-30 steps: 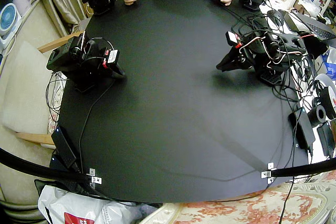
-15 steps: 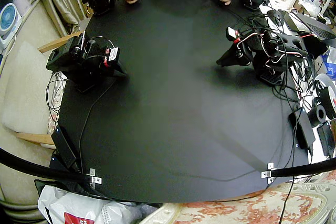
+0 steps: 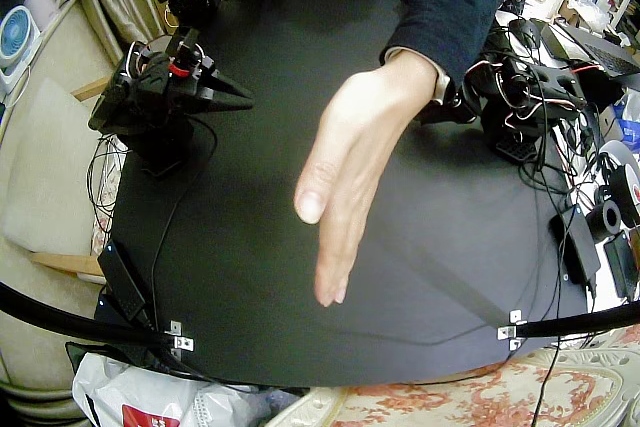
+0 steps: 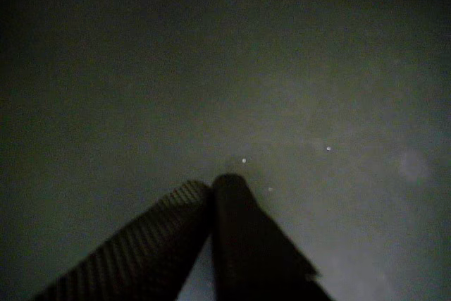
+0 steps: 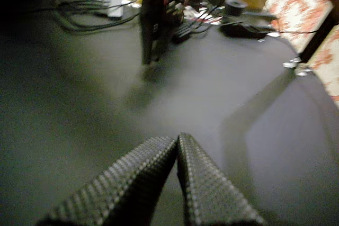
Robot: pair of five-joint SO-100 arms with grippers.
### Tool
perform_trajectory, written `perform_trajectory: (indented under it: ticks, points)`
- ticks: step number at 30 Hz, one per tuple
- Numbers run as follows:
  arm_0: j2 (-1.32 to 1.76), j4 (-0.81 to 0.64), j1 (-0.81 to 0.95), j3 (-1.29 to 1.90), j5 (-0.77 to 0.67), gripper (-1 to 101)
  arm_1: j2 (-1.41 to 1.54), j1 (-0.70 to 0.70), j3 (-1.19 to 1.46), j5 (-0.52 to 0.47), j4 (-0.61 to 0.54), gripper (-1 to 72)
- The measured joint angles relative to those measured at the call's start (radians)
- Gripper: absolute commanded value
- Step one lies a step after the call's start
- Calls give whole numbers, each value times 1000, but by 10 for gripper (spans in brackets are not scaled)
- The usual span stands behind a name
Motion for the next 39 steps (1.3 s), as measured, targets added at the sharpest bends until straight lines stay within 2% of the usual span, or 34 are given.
perform_trajectory:
  ticks: [3,4,5,8,11,13,15,19,25,29,31,33,36,37,39]
  points:
    - [0,0,0,0,0,0,-92,115,-239,-80,-12,-8]
    - [0,0,0,0,0,0,-261,173,-368,-103,-63,-8]
    - [0,0,0,0,0,0,-318,213,-385,-121,-117,-8]
    - [0,0,0,0,9,0,-607,334,-445,-123,-376,-8]
    - [0,0,0,0,9,0,-862,370,-640,-158,-448,-8]
    - [0,0,0,0,9,0,-960,367,-721,-178,-454,-8]
    - [0,0,0,0,9,0,-1103,371,-808,-195,-523,-8]
    - [0,0,0,0,9,0,-1256,387,-980,-212,-512,-8]
    - [0,0,0,0,9,0,-1522,383,-1272,-219,-434,-8]
    - [0,6,0,0,9,0,-1417,345,-1282,-202,-279,-8]
    - [0,6,0,0,9,0,-1285,267,-1292,-167,-63,-8]
    - [0,6,0,0,9,0,-1180,179,-1339,-110,222,-8]
    - [0,6,-15,0,9,0,-974,0,-1347,26,597,-8]
    - [0,6,-15,0,9,0,-946,-18,-1347,34,623,-8]
    - [0,6,-15,0,9,0,-833,-103,-1253,114,686,-8]
